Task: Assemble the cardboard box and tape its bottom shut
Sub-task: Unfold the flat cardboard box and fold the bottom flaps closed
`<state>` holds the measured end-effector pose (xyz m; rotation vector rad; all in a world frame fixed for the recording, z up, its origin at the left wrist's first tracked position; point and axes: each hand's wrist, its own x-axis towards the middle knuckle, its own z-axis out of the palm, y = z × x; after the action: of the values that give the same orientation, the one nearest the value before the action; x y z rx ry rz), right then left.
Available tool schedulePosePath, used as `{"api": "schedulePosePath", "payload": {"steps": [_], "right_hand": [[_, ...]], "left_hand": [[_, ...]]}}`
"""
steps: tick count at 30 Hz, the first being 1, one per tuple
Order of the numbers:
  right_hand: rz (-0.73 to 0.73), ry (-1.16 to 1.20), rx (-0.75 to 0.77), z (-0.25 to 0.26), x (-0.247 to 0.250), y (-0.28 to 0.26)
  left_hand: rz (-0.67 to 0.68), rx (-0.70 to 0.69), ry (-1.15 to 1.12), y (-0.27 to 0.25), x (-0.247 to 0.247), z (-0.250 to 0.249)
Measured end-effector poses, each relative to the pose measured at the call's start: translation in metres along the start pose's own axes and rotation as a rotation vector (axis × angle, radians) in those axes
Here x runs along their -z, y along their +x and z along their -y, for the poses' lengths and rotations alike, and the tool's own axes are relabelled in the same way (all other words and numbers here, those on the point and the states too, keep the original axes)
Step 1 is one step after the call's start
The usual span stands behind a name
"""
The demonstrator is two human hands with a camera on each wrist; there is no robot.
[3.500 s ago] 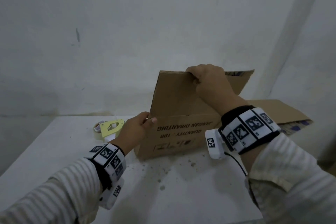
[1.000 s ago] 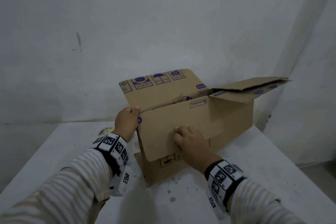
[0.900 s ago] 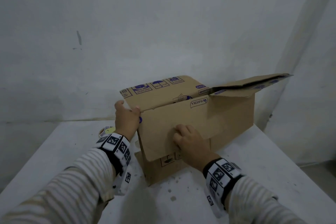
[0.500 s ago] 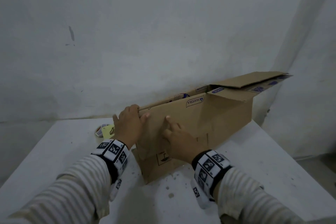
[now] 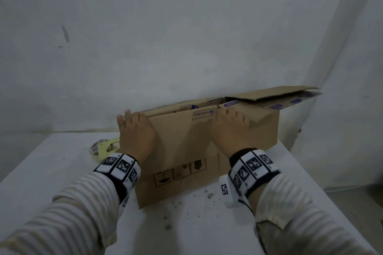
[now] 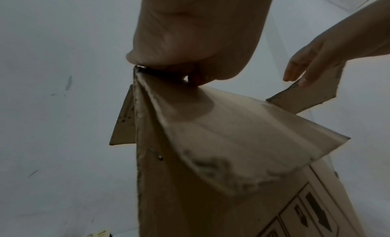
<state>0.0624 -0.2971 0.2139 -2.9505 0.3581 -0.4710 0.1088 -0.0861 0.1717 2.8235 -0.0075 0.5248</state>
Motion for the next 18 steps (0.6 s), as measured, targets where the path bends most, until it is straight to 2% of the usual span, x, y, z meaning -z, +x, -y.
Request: {"api": "schedulePosePath", "payload": {"steps": [3,8,11,14,18], "right_hand": [[0.064,0.074,-0.052,-0.021,-0.004,0.003],[0.229,0.267,-0.109,-0.069,-0.020,0.020],[0.298,0.316,-0.022,-0.091,-0.032,0.028],[0.304,0.352,0.063,-0.109,-0.041,0.037],[0.315,0.348,0.127,-0.125,-0.048,0.049]], "left_hand": [[0.042,0.024,0.057,0.004,-0.003,-0.022],[0.056,-0.041,0.139,0.003,-0.025,-0.075],[0.088,0.035,0.153,0.005,-0.031,-0.101],[0.155,0.128,0.136,0.013,-0.033,-0.119],[0.167,0.179,0.096,0.020,-0.035,-0.134]]}}
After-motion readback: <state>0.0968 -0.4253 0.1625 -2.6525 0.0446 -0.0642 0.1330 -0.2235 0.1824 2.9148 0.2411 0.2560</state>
